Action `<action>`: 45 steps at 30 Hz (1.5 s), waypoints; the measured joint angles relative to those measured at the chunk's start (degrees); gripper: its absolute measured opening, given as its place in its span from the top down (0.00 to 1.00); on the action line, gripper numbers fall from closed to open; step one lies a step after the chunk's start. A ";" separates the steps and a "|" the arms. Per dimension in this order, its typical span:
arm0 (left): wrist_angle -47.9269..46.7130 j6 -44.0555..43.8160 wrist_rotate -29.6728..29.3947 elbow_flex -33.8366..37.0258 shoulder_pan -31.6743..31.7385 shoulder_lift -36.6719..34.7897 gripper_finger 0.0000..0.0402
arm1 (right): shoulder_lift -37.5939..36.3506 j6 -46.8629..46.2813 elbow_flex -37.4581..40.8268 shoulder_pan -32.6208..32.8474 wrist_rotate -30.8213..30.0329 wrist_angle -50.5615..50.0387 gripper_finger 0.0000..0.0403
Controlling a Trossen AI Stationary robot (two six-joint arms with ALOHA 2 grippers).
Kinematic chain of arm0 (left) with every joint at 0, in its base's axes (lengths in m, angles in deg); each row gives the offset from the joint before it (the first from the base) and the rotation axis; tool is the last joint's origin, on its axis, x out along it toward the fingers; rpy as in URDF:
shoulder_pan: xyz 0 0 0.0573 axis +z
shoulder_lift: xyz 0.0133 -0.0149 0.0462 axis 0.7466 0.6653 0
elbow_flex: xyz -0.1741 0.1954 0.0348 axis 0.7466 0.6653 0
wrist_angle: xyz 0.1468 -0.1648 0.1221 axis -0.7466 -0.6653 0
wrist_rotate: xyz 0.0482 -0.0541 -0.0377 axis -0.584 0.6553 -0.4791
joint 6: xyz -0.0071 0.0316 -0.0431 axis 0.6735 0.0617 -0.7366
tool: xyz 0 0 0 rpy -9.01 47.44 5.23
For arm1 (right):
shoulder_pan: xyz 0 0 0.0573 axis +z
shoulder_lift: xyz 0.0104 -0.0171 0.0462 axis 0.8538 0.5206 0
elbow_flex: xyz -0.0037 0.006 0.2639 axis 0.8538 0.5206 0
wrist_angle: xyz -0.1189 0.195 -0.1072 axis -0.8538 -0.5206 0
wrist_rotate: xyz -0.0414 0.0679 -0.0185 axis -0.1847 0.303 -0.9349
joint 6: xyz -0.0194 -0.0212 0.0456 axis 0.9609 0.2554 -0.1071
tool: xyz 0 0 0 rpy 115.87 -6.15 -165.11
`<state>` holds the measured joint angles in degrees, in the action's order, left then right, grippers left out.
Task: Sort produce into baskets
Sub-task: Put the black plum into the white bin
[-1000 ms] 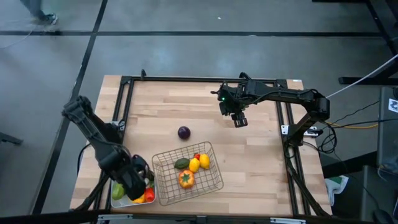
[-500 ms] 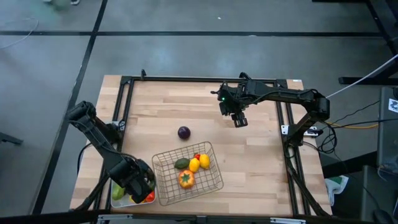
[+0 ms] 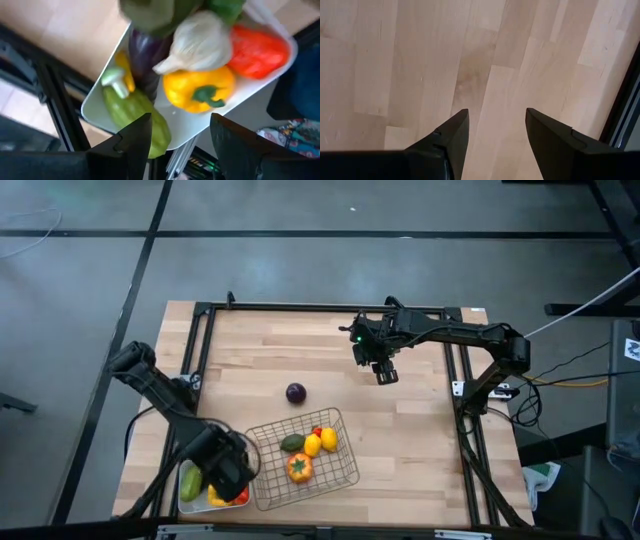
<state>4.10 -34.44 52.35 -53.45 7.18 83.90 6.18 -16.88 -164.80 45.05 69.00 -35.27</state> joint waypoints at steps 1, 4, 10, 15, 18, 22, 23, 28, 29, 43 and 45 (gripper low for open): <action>0.08 1.77 0.00 0.00 1.00 -0.28 0.51 | 0.00 0.00 0.00 0.00 0.00 0.02 0.52; 0.08 7.93 -0.02 0.00 4.37 -1.21 0.51 | 0.00 -0.01 -0.02 0.00 0.00 0.03 0.52; -0.07 17.24 -0.11 0.00 12.42 -4.45 0.51 | 0.00 -0.01 -0.02 0.00 0.00 0.08 0.52; -0.10 23.60 -0.93 0.00 19.16 -8.18 0.51 | 0.00 -0.01 -0.02 0.00 0.01 0.16 0.52; -0.02 27.59 -4.87 0.00 23.84 -9.79 0.51 | 0.00 -0.02 -0.02 0.00 0.01 1.11 0.52; 0.34 33.38 -14.08 0.00 30.27 -10.06 0.51 | 0.00 -0.25 -0.02 0.00 0.08 4.71 0.52; 0.65 34.95 -16.68 0.00 31.73 -9.89 0.51 | 0.02 -0.43 -0.02 0.00 0.33 5.79 0.52; 7.31 42.62 -24.65 0.00 38.11 -7.78 0.51 | 0.23 -2.27 -0.02 0.00 4.07 10.55 0.52; 9.11 43.49 -25.18 0.00 39.15 -7.20 0.51 | 0.41 -2.56 -0.02 0.00 4.78 11.39 0.52; 16.17 45.45 -25.14 0.00 47.05 4.21 0.51 | 1.99 -3.54 -0.02 0.07 5.52 14.08 0.52; 16.19 46.44 -25.05 0.00 47.50 5.83 0.51 | 1.99 -3.52 -0.02 0.07 5.52 14.24 0.52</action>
<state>20.28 12.00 27.30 -53.45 54.68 89.73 8.16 -20.40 -164.82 45.11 74.53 -21.03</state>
